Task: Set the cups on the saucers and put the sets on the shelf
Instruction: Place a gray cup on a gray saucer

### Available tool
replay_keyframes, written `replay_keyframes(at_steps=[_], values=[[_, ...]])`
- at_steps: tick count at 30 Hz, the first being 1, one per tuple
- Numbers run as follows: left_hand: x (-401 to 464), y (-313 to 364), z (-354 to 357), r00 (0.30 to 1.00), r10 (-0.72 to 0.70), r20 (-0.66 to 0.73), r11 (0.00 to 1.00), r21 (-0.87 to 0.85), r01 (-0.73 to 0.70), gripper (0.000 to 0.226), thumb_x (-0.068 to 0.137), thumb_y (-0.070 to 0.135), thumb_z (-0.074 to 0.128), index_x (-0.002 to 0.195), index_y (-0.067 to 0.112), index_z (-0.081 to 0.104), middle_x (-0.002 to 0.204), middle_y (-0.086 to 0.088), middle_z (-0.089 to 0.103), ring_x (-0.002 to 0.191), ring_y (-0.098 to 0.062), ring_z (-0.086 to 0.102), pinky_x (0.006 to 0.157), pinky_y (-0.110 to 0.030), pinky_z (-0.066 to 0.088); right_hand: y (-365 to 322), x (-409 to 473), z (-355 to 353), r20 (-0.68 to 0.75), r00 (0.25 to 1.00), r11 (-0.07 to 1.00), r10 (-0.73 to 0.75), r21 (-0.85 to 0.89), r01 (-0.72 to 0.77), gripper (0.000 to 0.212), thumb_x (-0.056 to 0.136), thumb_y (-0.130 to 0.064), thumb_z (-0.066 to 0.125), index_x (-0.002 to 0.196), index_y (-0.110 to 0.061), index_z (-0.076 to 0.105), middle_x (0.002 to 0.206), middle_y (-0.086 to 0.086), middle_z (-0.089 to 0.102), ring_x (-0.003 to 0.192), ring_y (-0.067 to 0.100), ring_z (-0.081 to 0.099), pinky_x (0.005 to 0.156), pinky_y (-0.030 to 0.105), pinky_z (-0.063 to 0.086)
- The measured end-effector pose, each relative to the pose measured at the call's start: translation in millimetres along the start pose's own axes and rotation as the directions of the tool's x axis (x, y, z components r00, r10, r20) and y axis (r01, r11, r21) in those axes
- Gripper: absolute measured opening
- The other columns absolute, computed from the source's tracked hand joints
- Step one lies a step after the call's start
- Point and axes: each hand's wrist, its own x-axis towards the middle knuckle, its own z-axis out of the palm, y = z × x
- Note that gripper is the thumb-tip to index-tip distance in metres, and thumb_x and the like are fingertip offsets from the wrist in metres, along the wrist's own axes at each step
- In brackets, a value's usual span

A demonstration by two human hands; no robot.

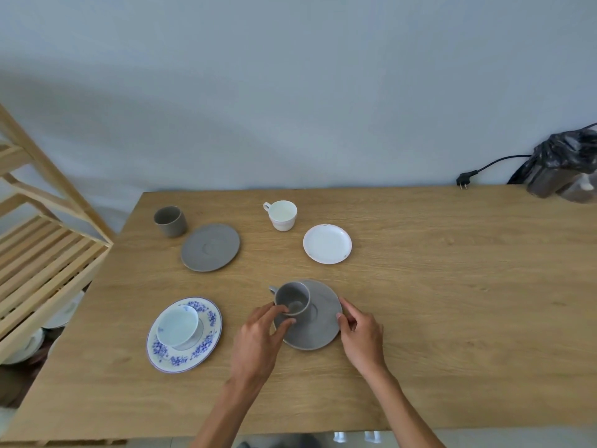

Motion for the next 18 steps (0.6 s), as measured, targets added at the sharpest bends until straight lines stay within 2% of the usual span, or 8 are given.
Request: replay_keyframes(at_steps=[3, 9, 13, 18], values=[[-2, 3, 3, 1.0, 0.019, 0.015, 1.0, 0.01, -0.019, 0.019, 0.083, 0.038, 0.07, 0.101, 0.032, 0.066, 0.106, 0.017, 0.067, 0.095, -0.006, 0.061, 0.068, -0.028, 0.052, 0, 0, 0, 0.002, 1.0, 1.0, -0.006, -0.009, 0.006, 0.039, 0.096, -0.033, 0.06, 0.134, -0.037, 0.06, 0.064, -0.016, 0.055, 0.077, 0.02, 0.062, 0.091, 0.049, 0.051], [0, 12, 7, 0.999, 0.028, 0.02, 0.999, 0.021, -0.029, 0.019, 0.083, 0.036, 0.072, 0.101, 0.031, 0.066, 0.109, 0.016, 0.066, 0.096, -0.004, 0.059, 0.065, -0.02, 0.048, -3, 0, -3, 0.013, 1.0, 1.0, -0.002, -0.016, 0.002, 0.039, 0.096, -0.033, 0.061, 0.135, -0.038, 0.061, 0.068, -0.015, 0.057, 0.082, 0.019, 0.062, 0.097, 0.047, 0.047], [-1, 14, 11, 0.999, 0.017, 0.028, 0.999, 0.033, -0.018, 0.021, 0.083, 0.037, 0.071, 0.102, 0.032, 0.066, 0.106, 0.017, 0.066, 0.092, -0.004, 0.06, 0.063, -0.027, 0.052, -5, -1, -5, 0.01, 1.0, 1.0, -0.001, -0.03, 0.001, 0.038, 0.096, -0.035, 0.06, 0.135, -0.038, 0.061, 0.071, -0.016, 0.056, 0.085, 0.019, 0.061, 0.097, 0.046, 0.045], [-3, 11, 17, 0.998, 0.035, 0.042, 0.997, 0.07, -0.038, 0.023, 0.084, 0.039, 0.07, 0.106, 0.031, 0.066, 0.108, 0.019, 0.065, 0.094, -0.006, 0.06, 0.066, -0.031, 0.054, -5, -3, -7, 0.029, 1.0, 0.999, -0.002, -0.049, 0.003, 0.04, 0.099, -0.038, 0.056, 0.139, -0.041, 0.054, 0.076, -0.016, 0.056, 0.092, 0.013, 0.053, 0.098, 0.036, 0.036]])
